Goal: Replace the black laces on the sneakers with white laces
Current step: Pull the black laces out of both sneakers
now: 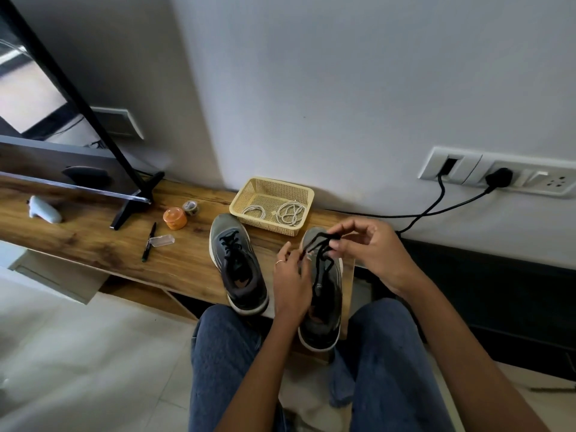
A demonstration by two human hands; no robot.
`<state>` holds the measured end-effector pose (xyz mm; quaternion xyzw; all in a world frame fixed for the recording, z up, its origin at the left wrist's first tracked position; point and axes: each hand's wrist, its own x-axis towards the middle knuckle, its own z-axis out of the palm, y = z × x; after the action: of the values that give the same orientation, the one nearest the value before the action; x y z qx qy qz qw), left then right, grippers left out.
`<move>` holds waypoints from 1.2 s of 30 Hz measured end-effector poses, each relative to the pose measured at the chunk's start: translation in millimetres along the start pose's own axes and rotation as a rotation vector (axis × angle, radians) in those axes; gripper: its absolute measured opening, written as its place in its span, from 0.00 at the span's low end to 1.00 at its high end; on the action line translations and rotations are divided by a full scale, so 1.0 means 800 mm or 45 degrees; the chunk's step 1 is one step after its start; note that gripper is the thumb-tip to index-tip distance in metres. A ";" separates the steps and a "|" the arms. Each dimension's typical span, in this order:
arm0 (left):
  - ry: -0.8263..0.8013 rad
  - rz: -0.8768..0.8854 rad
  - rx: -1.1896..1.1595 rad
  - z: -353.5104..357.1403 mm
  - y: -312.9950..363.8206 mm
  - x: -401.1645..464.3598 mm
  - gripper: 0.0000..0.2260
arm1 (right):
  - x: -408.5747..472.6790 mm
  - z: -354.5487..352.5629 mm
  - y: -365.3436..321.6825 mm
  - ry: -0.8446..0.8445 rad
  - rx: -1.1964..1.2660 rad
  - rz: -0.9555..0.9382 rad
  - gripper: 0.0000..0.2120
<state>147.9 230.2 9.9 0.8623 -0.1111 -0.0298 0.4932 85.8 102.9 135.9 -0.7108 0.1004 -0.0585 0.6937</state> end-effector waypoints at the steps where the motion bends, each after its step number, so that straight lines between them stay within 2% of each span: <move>1: 0.029 0.007 -0.060 -0.006 0.008 -0.006 0.08 | -0.004 0.002 -0.001 0.048 0.052 -0.033 0.07; 5: 0.021 -0.020 -0.344 -0.025 0.048 -0.027 0.15 | -0.014 0.017 0.011 0.253 0.117 -0.046 0.07; 8: -0.026 -0.167 -0.522 -0.022 0.059 -0.039 0.14 | -0.017 0.028 0.040 0.393 0.076 0.056 0.08; 9: -0.039 -0.194 -0.475 -0.019 0.057 -0.042 0.15 | -0.016 0.030 0.054 0.429 0.022 0.095 0.09; 11: -0.116 -0.194 -0.133 -0.017 0.047 -0.048 0.13 | -0.016 0.035 0.084 0.457 -0.242 0.132 0.10; 14: -0.304 -0.129 0.483 -0.019 0.036 -0.060 0.13 | -0.023 0.039 0.124 0.364 -0.744 0.057 0.07; 16: -0.351 -0.083 0.782 -0.022 0.031 -0.067 0.14 | -0.027 0.039 0.146 0.265 -1.128 -0.033 0.05; 18: -0.416 -0.059 0.908 -0.023 0.025 -0.073 0.15 | -0.031 0.039 0.158 0.155 -1.450 -0.042 0.07; 22: -0.537 -0.016 0.884 -0.025 0.005 -0.076 0.16 | -0.037 0.045 0.160 -0.066 -1.731 -0.008 0.12; 25: -0.392 0.016 0.734 -0.033 -0.004 -0.074 0.15 | -0.040 0.051 0.159 -0.079 -1.829 -0.044 0.13; 29: -0.081 -0.006 0.617 -0.049 -0.012 -0.061 0.13 | -0.037 0.068 0.155 0.215 -1.755 -0.176 0.09; 33: 0.222 -0.068 0.660 -0.061 -0.026 -0.041 0.14 | -0.046 0.087 0.154 0.190 -1.746 -0.221 0.21; 36: 0.212 -0.204 0.652 -0.066 -0.045 -0.027 0.21 | -0.057 0.095 0.168 0.146 -1.777 -0.182 0.26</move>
<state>141.5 296.9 4.4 0.9643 -0.0056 0.0315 0.2630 50.1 184.9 2.3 -0.9905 0.1040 -0.0630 0.0637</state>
